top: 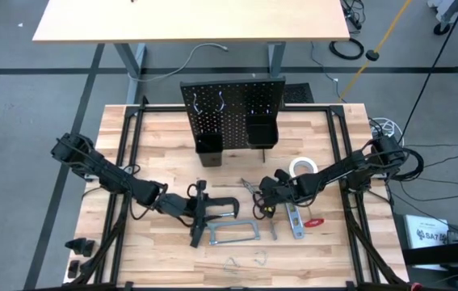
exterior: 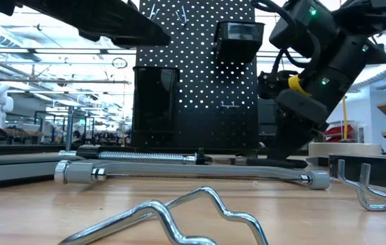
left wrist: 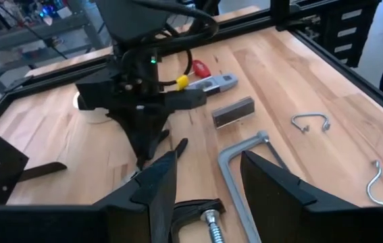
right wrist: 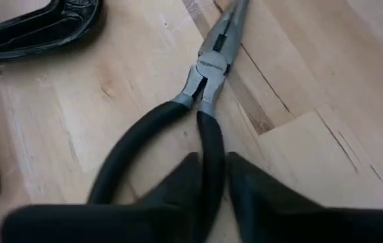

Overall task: Hang tools onto peg board
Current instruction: Put the black pliers into the bottom black bin on the peg board

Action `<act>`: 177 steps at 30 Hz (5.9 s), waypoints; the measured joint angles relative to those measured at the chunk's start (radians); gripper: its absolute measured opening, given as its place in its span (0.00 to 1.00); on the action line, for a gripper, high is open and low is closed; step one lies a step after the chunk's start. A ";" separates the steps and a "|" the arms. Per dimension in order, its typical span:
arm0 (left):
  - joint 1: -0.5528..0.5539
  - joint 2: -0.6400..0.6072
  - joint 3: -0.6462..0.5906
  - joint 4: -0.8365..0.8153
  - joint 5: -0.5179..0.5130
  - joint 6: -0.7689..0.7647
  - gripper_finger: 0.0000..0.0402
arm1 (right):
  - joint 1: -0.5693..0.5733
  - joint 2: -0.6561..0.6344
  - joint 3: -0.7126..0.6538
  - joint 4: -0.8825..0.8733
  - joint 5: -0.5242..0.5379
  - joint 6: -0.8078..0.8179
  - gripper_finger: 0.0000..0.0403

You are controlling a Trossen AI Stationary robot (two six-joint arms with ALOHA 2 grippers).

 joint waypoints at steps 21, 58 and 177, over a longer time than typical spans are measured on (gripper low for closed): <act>0.000 0.000 0.000 0.119 -0.025 0.079 0.42 | 0.126 -0.302 -0.006 -0.014 0.115 -0.104 0.06; 0.156 0.002 0.031 0.312 -0.142 -0.839 0.42 | 0.278 -0.307 -0.005 0.459 0.695 -0.423 0.06; 0.456 -0.355 0.226 -0.558 -0.179 -0.315 0.06 | 0.383 -0.575 -0.005 0.154 0.642 -0.378 0.57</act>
